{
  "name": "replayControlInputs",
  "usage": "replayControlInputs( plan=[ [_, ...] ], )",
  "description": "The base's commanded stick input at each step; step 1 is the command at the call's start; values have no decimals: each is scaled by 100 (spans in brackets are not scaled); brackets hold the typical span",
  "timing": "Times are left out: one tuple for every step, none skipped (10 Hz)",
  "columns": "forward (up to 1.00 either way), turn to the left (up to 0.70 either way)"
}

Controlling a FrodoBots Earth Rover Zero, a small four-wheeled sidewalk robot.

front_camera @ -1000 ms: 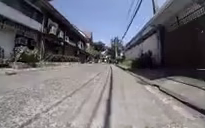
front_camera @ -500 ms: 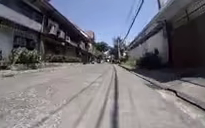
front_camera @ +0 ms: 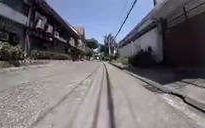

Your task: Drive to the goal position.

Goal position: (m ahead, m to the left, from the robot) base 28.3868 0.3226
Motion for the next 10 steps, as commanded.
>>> replayControlInputs(
  plan=[
    [100, 0],
    [100, 0],
    [100, 0],
    [100, 0],
    [100, 0],
    [100, 0],
    [100, 0],
    [100, 0],
    [100, 0],
    [100, -17]
  ],
)
